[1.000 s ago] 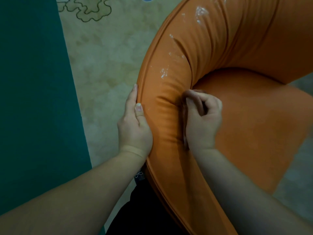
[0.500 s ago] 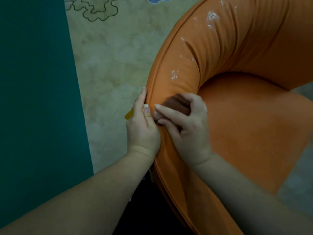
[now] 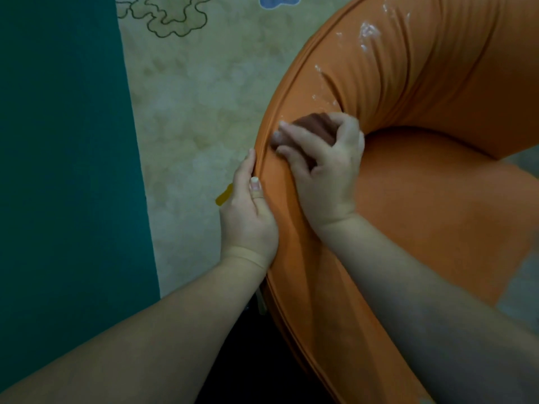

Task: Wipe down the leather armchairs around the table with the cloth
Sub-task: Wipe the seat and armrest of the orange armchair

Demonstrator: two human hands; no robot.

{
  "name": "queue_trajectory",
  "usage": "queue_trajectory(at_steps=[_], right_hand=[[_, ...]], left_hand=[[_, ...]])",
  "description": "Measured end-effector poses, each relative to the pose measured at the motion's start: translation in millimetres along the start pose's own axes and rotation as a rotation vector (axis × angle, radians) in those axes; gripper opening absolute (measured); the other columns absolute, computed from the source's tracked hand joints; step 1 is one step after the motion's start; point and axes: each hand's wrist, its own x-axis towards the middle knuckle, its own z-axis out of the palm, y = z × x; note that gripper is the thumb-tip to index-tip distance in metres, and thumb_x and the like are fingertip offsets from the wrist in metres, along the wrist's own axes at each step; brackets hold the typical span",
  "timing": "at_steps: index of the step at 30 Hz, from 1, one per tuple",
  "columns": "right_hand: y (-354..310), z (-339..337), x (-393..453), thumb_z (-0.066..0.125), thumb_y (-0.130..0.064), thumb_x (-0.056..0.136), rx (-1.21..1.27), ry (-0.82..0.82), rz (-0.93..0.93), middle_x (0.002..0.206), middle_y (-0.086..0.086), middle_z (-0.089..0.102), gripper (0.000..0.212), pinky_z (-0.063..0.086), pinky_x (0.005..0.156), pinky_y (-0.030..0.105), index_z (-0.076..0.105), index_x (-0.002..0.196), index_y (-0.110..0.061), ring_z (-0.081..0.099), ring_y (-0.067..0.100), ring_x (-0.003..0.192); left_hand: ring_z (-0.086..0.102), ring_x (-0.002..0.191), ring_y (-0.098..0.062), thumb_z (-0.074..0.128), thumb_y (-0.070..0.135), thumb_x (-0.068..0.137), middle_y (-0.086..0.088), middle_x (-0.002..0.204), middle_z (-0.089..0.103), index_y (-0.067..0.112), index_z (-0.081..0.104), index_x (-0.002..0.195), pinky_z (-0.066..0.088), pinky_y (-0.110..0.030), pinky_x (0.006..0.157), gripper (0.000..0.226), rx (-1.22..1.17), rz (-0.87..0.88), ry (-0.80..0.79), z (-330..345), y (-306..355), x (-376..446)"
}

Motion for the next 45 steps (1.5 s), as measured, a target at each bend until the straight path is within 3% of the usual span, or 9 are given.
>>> queue_trajectory(at_steps=[2,9,14,20,24,27,34,40,45], right_hand=[[0,1,5,0.071,-0.029,0.086,0.017,0.096,0.074,0.114,0.019,0.053,0.025,0.036,0.096,0.031,0.074,0.110,-0.026,0.051,0.035,0.105],[2,-7,-21,0.071,-0.028,0.085,0.070,-0.012,0.010,0.113,0.019,0.054,0.027,0.042,0.095,0.041,0.073,0.112,-0.026,0.053,0.036,0.104],[-1,7,35,0.068,-0.032,0.086,-0.017,0.052,0.088,0.121,0.017,0.053,0.027,0.038,0.097,0.039,0.072,0.113,-0.030,0.050,0.035,0.110],[-7,-1,-8,0.065,-0.037,0.087,0.012,0.006,0.052,0.119,0.011,0.053,0.029,0.042,0.093,0.040,0.071,0.114,-0.033,0.052,0.032,0.106],[-5,5,36,0.067,-0.042,0.085,-0.128,0.017,0.000,0.119,0.012,0.057,0.025,0.045,0.084,0.042,0.074,0.107,-0.033,0.052,0.035,0.104],[-3,11,64,0.063,-0.046,0.086,-0.178,0.044,0.058,0.124,0.007,0.055,0.027,0.044,0.086,0.042,0.071,0.111,-0.037,0.049,0.033,0.109],[1,2,-7,0.071,-0.029,0.084,-0.019,0.031,-0.006,0.113,0.018,0.058,0.026,0.039,0.091,0.035,0.075,0.109,-0.023,0.057,0.037,0.100],[14,13,54,0.073,-0.024,0.084,0.006,0.212,0.107,0.110,0.021,0.057,0.024,0.038,0.093,0.032,0.075,0.108,-0.018,0.055,0.039,0.098],[10,8,18,0.071,-0.026,0.085,0.117,0.155,0.193,0.114,0.016,0.052,0.031,0.044,0.100,0.039,0.072,0.115,-0.019,0.054,0.029,0.108]], left_hand=[[0.045,0.119,-0.005,0.030,0.029,0.098,-0.001,0.136,0.055,0.023,0.043,0.142,0.029,0.004,0.089,0.046,0.002,0.003,-0.021,1,-2,-1],[0.053,0.117,-0.019,0.029,0.032,0.096,-0.004,0.136,0.055,0.028,0.040,0.144,0.034,-0.012,0.090,0.050,0.087,0.019,-0.062,0,-1,-1],[0.049,0.114,-0.017,0.029,0.032,0.095,-0.006,0.136,0.055,0.031,0.036,0.146,0.030,-0.009,0.087,0.051,0.105,0.023,-0.093,-2,1,-1],[0.054,0.116,-0.022,0.028,0.034,0.094,-0.003,0.138,0.054,0.034,0.034,0.146,0.034,-0.014,0.085,0.052,0.113,0.023,-0.114,-2,3,0],[0.054,0.115,-0.025,0.028,0.033,0.094,-0.004,0.137,0.054,0.033,0.035,0.146,0.035,-0.016,0.086,0.052,0.122,0.002,-0.103,-2,4,0],[0.052,0.117,-0.021,0.027,0.033,0.094,-0.001,0.138,0.053,0.034,0.035,0.146,0.032,-0.011,0.086,0.052,0.119,0.006,-0.101,0,4,0],[0.055,0.115,-0.027,0.029,0.032,0.094,-0.005,0.139,0.053,0.031,0.036,0.146,0.040,-0.022,0.088,0.052,0.131,0.014,-0.107,-2,5,1],[0.051,0.114,-0.015,0.027,0.034,0.094,-0.002,0.140,0.051,0.036,0.034,0.146,0.032,-0.009,0.087,0.052,0.115,0.016,-0.092,-1,1,-1],[0.050,0.114,-0.015,0.028,0.033,0.095,-0.003,0.140,0.052,0.035,0.035,0.146,0.030,-0.007,0.087,0.051,0.124,0.018,-0.085,-2,-1,-2]])
